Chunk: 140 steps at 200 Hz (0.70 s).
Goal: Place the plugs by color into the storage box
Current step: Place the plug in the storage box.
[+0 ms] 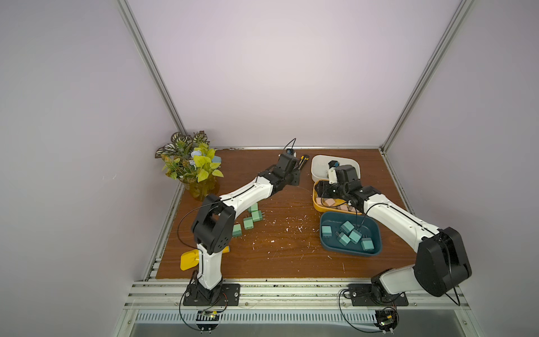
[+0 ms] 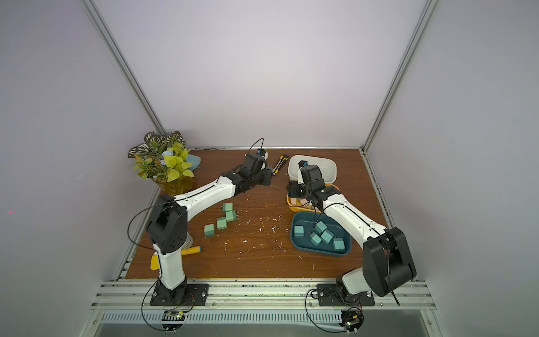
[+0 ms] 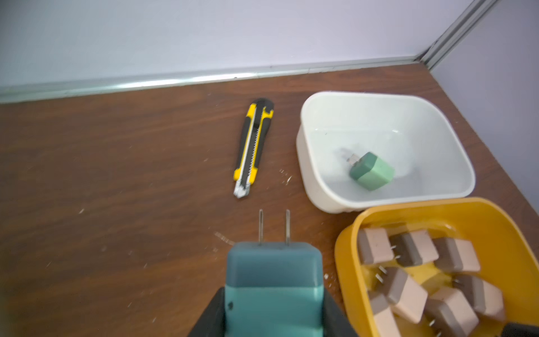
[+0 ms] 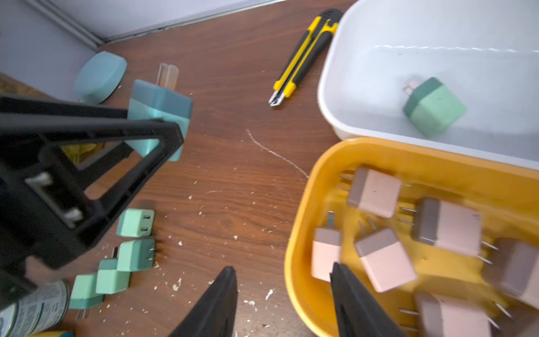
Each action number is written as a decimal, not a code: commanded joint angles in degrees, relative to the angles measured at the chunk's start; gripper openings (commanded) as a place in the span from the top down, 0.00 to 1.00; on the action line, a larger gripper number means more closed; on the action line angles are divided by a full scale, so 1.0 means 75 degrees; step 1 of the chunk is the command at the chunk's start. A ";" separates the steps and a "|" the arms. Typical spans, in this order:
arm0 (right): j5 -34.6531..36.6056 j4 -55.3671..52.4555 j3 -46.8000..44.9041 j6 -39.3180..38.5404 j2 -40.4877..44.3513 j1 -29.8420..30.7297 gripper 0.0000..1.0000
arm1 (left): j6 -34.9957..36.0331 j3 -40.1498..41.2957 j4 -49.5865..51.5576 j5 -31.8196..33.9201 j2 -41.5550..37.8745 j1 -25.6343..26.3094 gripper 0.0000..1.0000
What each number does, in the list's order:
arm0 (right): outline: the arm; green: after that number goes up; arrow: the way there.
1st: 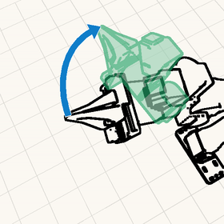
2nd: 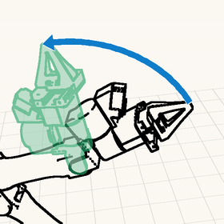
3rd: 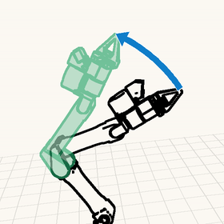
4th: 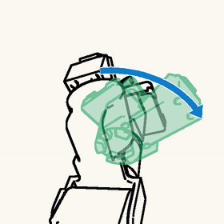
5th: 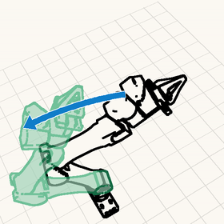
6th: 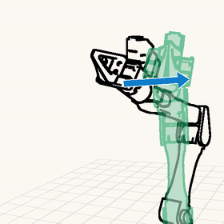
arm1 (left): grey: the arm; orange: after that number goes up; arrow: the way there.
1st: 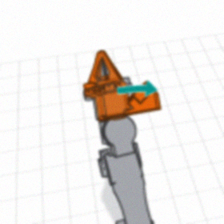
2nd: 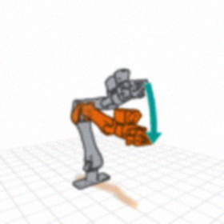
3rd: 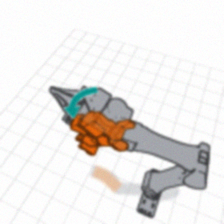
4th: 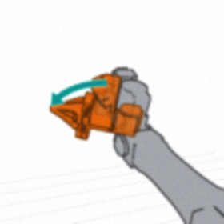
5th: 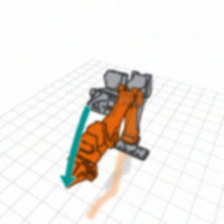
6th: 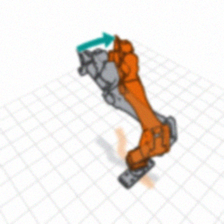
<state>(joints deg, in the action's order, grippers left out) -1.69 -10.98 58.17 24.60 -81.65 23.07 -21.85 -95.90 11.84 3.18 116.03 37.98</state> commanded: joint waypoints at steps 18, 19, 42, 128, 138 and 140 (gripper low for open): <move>-0.0004 0.0258 -0.0249 0.0233 0.0420 -0.0417 0.42 | 0.0591 -0.2449 0.0793 -0.0424 0.1544 0.0426 0.99; -0.0006 0.0264 -0.0259 0.0234 0.0426 -0.0428 0.42 | 0.0597 -0.2507 0.0797 -0.0424 0.1580 0.0435 0.99; -0.0011 0.0371 -0.0485 0.0304 0.0502 -0.0609 0.42 | 0.0709 -0.3518 0.0651 -0.0493 0.2351 0.0604 0.99; -0.0087 0.0620 -0.1115 0.0256 0.0964 -0.1081 0.42 | 0.0192 -0.4702 -0.0974 -0.0817 0.3883 0.0629 0.99; -0.0100 0.0650 -0.1183 0.0259 0.1000 -0.1116 0.41 | 0.0165 -0.4888 -0.0897 -0.0795 0.4039 0.0632 0.96; -0.0113 0.0657 -0.1191 0.0259 0.1002 -0.1118 0.41 | 0.0172 -0.4933 -0.0883 -0.0786 0.4061 0.0632 0.96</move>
<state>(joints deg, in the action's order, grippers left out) -1.80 -7.92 50.28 26.41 -76.20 15.22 -19.31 -128.97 8.69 -2.31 144.94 42.65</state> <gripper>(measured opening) 0.584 0.457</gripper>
